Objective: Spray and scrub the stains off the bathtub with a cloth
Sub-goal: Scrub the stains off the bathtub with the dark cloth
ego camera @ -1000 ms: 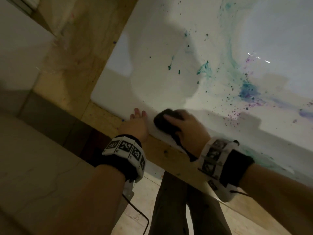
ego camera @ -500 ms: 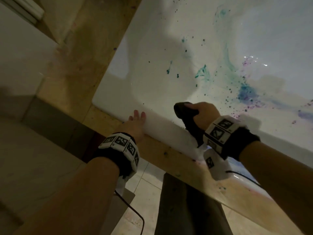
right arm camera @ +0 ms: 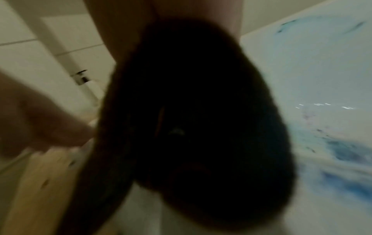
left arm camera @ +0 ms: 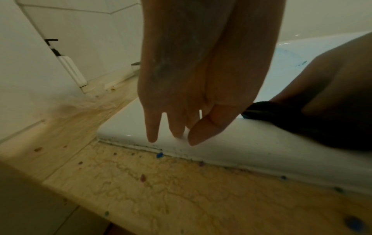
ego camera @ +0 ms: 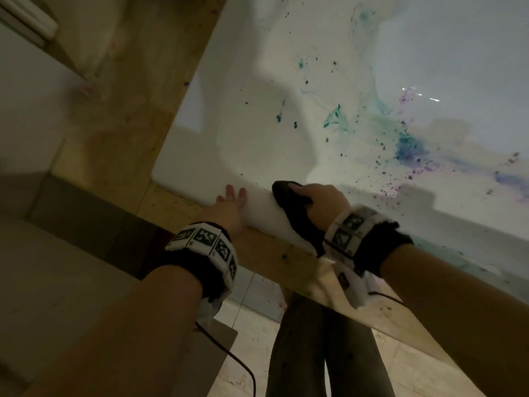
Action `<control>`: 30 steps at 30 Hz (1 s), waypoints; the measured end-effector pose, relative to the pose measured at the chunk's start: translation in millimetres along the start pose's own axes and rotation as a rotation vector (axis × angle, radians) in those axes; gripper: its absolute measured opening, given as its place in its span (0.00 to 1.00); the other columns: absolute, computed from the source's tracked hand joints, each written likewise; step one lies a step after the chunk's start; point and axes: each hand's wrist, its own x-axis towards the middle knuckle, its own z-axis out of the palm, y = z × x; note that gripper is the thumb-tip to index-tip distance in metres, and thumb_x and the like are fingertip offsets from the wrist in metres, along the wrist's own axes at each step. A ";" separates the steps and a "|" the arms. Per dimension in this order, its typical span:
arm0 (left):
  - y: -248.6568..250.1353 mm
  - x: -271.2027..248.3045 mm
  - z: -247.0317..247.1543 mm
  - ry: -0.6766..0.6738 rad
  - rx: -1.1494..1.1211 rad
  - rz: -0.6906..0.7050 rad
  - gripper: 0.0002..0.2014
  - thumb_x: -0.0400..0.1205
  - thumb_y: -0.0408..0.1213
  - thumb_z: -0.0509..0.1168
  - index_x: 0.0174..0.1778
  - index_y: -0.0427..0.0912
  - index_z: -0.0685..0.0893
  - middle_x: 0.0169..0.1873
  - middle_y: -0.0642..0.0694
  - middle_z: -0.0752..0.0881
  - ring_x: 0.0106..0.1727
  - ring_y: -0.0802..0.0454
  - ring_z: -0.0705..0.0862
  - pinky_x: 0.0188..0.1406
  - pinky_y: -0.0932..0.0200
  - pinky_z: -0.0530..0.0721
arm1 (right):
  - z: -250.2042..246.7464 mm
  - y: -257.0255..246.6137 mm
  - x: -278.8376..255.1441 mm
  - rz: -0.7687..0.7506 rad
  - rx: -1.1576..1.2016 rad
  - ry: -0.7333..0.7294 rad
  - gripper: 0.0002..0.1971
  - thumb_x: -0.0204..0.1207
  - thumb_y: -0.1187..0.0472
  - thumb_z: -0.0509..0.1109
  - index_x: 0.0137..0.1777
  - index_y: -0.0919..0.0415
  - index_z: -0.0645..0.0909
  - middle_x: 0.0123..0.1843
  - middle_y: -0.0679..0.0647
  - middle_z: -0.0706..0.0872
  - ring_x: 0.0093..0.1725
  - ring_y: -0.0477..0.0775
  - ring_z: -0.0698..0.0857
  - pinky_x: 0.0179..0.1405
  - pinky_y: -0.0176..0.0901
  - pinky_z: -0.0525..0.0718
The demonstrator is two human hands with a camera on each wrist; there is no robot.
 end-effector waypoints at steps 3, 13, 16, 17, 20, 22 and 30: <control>3.5 0.0 -1.7 -0.002 0.077 -0.011 0.33 0.86 0.29 0.49 0.81 0.45 0.35 0.81 0.41 0.35 0.82 0.40 0.44 0.81 0.45 0.51 | -20.2 17.8 -10.3 0.131 0.220 0.143 0.20 0.83 0.57 0.57 0.74 0.47 0.72 0.71 0.57 0.78 0.69 0.61 0.76 0.68 0.43 0.69; 28.0 -3.3 6.5 0.172 0.212 -0.096 0.35 0.83 0.47 0.56 0.82 0.43 0.46 0.81 0.42 0.48 0.78 0.42 0.62 0.77 0.38 0.58 | 47.0 57.8 -118.5 -0.070 -0.060 0.309 0.35 0.73 0.64 0.70 0.79 0.49 0.62 0.81 0.61 0.58 0.70 0.65 0.70 0.61 0.61 0.81; 62.9 -15.4 23.5 0.259 0.178 0.008 0.39 0.79 0.55 0.62 0.81 0.49 0.50 0.82 0.45 0.49 0.79 0.46 0.59 0.79 0.38 0.52 | 60.4 63.3 -120.7 -0.032 -0.184 0.159 0.41 0.69 0.57 0.75 0.80 0.48 0.59 0.82 0.61 0.55 0.66 0.66 0.73 0.54 0.59 0.83; 76.9 -18.5 29.9 0.271 0.177 0.028 0.40 0.78 0.57 0.63 0.81 0.50 0.51 0.81 0.45 0.50 0.80 0.45 0.58 0.79 0.39 0.51 | 58.9 67.4 -118.1 -0.035 -0.211 0.190 0.43 0.58 0.54 0.82 0.76 0.50 0.69 0.77 0.64 0.67 0.56 0.66 0.80 0.42 0.57 0.85; 107.6 -19.2 51.0 0.307 0.206 0.015 0.42 0.76 0.59 0.65 0.81 0.50 0.52 0.81 0.42 0.51 0.79 0.39 0.58 0.78 0.38 0.52 | 52.7 80.8 -106.9 0.026 -0.180 0.197 0.39 0.59 0.51 0.81 0.72 0.53 0.74 0.71 0.61 0.76 0.51 0.64 0.83 0.37 0.54 0.86; 115.3 -13.8 60.8 0.321 0.216 -0.012 0.42 0.77 0.57 0.65 0.81 0.48 0.50 0.81 0.40 0.50 0.79 0.36 0.57 0.79 0.39 0.53 | 37.4 98.6 -95.6 0.108 -0.103 0.213 0.33 0.75 0.54 0.69 0.79 0.50 0.61 0.78 0.57 0.65 0.66 0.63 0.74 0.61 0.55 0.80; 119.3 -7.7 57.9 0.387 0.307 -0.023 0.39 0.74 0.57 0.68 0.76 0.43 0.62 0.69 0.37 0.68 0.65 0.39 0.74 0.71 0.47 0.67 | 23.2 94.8 -123.3 -0.063 0.049 0.401 0.31 0.74 0.60 0.69 0.78 0.51 0.66 0.78 0.61 0.65 0.68 0.67 0.72 0.63 0.60 0.78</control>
